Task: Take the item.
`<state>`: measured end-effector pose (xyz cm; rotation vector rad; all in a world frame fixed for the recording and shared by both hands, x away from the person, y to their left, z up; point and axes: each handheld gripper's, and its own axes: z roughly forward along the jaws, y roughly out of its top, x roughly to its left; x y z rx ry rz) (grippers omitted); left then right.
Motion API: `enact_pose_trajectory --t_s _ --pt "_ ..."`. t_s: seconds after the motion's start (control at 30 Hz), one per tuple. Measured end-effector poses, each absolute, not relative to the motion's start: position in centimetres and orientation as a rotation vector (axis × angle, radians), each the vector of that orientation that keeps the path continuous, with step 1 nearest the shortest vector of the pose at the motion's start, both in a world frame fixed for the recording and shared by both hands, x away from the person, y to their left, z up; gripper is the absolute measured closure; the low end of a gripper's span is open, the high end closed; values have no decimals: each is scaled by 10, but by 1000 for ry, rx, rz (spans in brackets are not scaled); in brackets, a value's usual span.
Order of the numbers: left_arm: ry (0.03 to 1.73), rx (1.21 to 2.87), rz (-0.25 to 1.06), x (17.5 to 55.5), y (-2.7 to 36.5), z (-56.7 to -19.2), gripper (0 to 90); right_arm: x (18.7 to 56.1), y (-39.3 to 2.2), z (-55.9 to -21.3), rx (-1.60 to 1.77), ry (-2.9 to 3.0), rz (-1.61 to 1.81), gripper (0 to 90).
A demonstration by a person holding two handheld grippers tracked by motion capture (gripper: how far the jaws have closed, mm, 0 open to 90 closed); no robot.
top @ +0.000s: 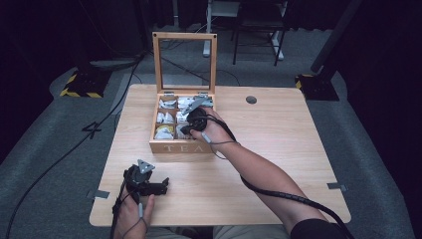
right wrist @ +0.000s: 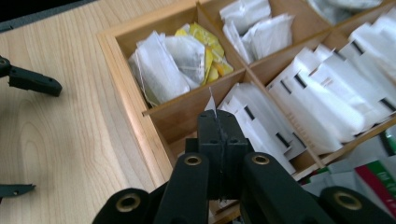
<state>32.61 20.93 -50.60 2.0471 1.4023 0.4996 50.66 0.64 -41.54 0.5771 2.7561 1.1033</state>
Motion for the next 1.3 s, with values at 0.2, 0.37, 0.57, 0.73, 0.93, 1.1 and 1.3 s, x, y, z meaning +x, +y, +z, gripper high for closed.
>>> enact_pose_trajectory --t_s 0.2,0.37,0.57,0.73,0.93,1.1,1.3 --pt "1403 2047 499 326 209 -506 1 507 1 -403 578 2712 1173 900" --pt "1403 2047 499 326 209 -506 1 505 -6 -395 586 2680 1231 900" --pt "1403 2046 499 326 209 -506 1 501 -15 -387 584 2641 1315 900" --pt "1401 2049 501 326 209 -506 1 497 -24 -382 587 2617 1377 900" --pt "1403 2048 498 327 210 -506 1 489 -39 -375 587 2585 1437 900" --pt "1406 2043 508 327 209 -506 1 480 -59 -365 599 2554 1469 900" --pt "1420 2031 506 328 208 -506 1 473 -82 -356 606 2528 1505 900"
